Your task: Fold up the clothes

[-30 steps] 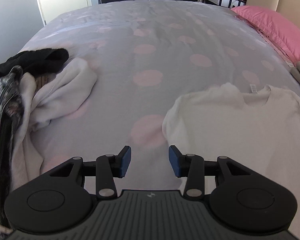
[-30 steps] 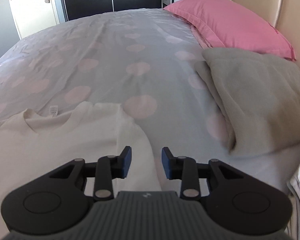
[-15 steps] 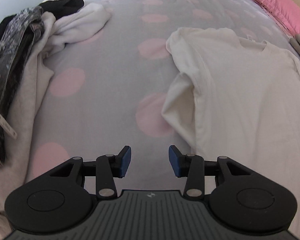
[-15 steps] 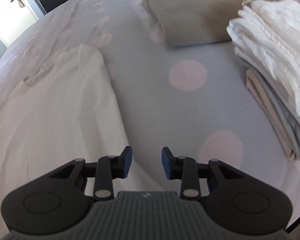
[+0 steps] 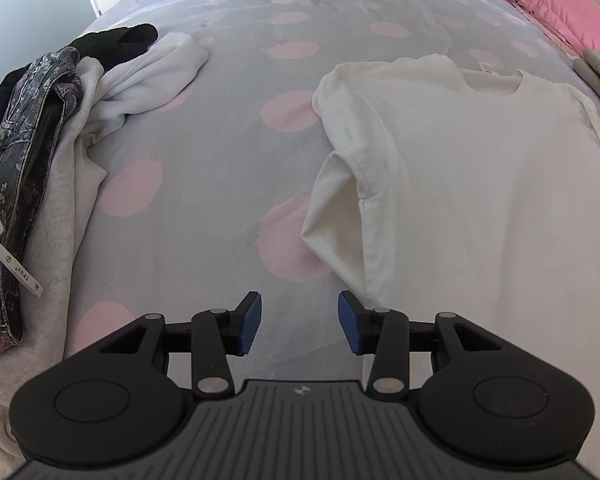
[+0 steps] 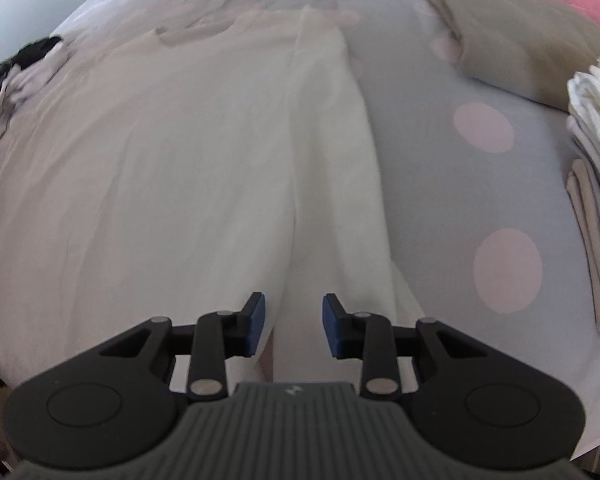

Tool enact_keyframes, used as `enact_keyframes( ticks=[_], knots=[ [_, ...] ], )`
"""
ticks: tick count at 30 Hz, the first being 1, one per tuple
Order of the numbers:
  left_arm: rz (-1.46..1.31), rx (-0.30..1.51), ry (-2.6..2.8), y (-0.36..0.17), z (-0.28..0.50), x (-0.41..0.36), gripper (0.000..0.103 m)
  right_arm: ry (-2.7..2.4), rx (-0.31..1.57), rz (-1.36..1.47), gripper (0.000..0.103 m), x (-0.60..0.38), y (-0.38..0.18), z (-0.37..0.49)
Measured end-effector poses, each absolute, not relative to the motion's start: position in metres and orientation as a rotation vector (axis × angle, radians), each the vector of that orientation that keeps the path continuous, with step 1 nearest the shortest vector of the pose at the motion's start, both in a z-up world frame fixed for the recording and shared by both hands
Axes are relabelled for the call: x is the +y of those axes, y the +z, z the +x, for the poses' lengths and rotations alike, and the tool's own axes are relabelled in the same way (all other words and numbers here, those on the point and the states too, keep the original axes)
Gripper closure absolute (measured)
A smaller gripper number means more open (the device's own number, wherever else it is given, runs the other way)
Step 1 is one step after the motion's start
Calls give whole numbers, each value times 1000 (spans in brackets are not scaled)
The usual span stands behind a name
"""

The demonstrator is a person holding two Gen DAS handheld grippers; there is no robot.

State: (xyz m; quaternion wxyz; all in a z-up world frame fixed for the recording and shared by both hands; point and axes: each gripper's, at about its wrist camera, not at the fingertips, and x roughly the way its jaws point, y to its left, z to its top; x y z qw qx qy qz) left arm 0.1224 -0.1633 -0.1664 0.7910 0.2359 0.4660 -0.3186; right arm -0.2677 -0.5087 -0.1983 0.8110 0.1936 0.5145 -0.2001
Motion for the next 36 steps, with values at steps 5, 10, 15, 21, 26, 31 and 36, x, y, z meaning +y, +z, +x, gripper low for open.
enact_keyframes(
  ticks=[5,10,15,21,26,31,36],
  knots=[
    [529,1007,-677,-169,122,-162,60,-427,1221,348,73,-499,-223,-257],
    [512,1012,-674,-169,125,-159,60,-516,1222,334,103,-507,-215,-263],
    [511,1015,-674,-169,125,-160,60,-526,1192,420,97,-519,-210,-275],
    [530,1002,-683,-169,123,-160,60,-437,1289,369,86,-503,-224,-263],
    [540,996,-680,-169,124,-159,59,-415,1328,328,74,-498,-230,-254],
    [528,998,-674,-168,126,-157,59,-513,1333,298,101,-509,-224,-252],
    [530,1003,-671,-169,129,-158,59,-719,1220,285,101,-537,-192,-262]
  ],
)
